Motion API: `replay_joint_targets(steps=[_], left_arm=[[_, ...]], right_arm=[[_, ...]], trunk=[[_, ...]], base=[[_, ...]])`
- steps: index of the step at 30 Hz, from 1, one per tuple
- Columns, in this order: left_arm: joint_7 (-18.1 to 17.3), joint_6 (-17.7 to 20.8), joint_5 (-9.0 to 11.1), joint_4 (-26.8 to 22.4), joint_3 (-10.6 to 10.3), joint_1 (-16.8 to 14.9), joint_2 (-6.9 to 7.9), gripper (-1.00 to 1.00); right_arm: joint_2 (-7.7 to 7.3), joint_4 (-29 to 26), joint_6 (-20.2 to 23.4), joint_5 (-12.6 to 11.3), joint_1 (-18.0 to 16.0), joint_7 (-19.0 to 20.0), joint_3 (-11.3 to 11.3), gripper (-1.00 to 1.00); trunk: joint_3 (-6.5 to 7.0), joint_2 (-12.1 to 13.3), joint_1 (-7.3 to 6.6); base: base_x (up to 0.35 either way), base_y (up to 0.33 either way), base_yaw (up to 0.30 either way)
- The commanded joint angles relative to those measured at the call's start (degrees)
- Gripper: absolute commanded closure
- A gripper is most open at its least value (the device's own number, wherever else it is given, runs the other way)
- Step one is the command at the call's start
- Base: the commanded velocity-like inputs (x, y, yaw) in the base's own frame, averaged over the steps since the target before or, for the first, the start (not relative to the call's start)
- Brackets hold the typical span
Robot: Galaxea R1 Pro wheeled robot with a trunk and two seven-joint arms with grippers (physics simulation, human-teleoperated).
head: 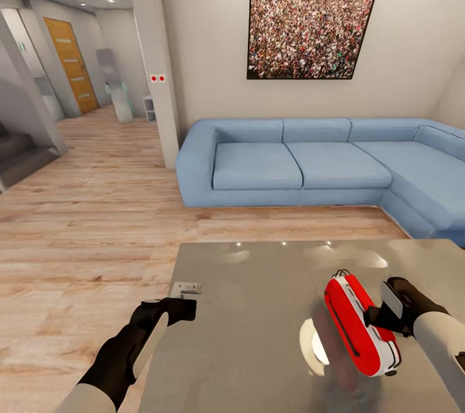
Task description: Turn on the radio receiver that's on the table in the living room.
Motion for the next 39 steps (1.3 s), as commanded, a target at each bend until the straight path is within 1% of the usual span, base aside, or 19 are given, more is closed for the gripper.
replay_joint_targets(steps=[1, 25, 30, 39], left_arm=[[0.0, 0.0, 0.0, 0.0, 0.0, 0.0, 0.00, 1.00], [0.0, 0.0, 0.0, -0.1, 0.0, 0.0, 0.00, 1.00], [0.0, 0.0, 0.0, 0.0, 0.0, 0.0, 0.00, 1.00], [0.0, 0.0, 0.0, 0.0, 0.0, 0.0, 0.00, 1.00]], right_arm=[[-0.01, 0.0, 0.0, 0.0, 0.0, 0.0, 0.0, -1.00], [-0.07, 0.0, 0.0, 0.1, 0.0, 0.0, 0.0, -1.00], [-0.07, 0.0, 0.0, 0.1, 0.0, 0.0, 0.0, -1.00], [-0.04, 0.0, 0.0, 0.0, 0.0, 0.0, 0.0, -1.00]], trunk=[[0.00, 0.0, 0.00], [0.00, 0.0, 0.00], [0.00, 0.0, 0.00], [0.00, 0.0, 0.00]], base=[[0.000, 0.000, 0.000], [-0.008, 0.000, 0.000], [-0.220, 0.000, 0.000], [-0.310, 0.000, 0.000]])
